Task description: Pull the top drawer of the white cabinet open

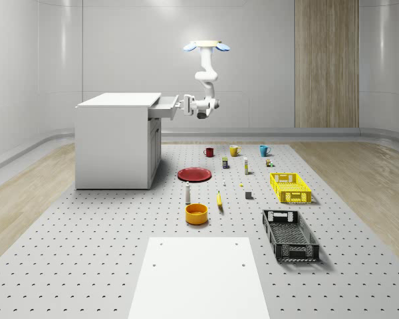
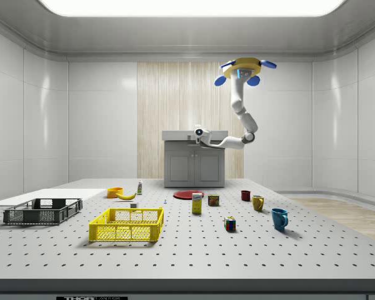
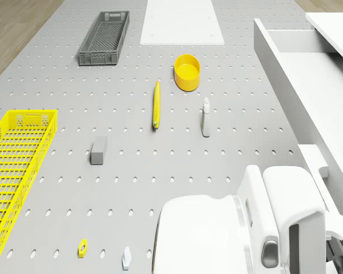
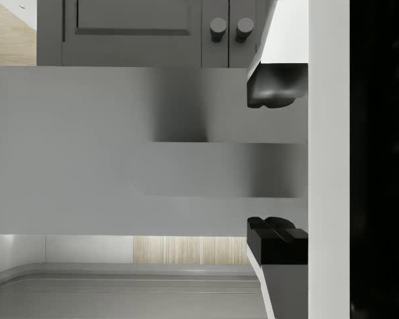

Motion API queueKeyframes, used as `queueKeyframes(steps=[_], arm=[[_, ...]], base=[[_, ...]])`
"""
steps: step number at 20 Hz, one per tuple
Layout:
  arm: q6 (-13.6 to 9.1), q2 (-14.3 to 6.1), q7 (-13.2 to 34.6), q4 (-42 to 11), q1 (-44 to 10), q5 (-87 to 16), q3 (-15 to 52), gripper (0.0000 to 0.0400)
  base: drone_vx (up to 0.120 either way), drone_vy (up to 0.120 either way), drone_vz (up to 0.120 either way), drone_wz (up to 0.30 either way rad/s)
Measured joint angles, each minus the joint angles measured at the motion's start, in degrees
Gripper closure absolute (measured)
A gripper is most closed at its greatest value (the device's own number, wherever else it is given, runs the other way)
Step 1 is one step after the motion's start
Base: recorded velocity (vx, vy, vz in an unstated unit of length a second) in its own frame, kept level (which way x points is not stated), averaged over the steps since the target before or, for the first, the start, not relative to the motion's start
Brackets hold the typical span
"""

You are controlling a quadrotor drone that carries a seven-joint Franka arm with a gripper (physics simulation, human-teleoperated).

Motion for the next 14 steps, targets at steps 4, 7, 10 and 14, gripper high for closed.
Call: queueKeyframes(steps=[4, 7, 10, 14], arm=[[0.0, -0.1, 0.1, -0.1, 0.3, -0.1, -0.3, 0.0112], [0.1, -0.1, 0.2, -0.1, 0.5, -0.1, -0.5, 0.0103], [0.2, -0.1, 0.2, -0.1, 0.7, -0.1, -0.7, 0.0099], [0.3, -0.1, 0.2, -0.1, 0.9, -0.2, -0.9, 0.0097]], base=[[0.0, 0.12, 0.0, 0.0], [0.0, 0.12, 0.0, 0.0], [0.0, 0.04, 0.0, 0.0], [0.0, 0.0, 0.0, 0.0]])
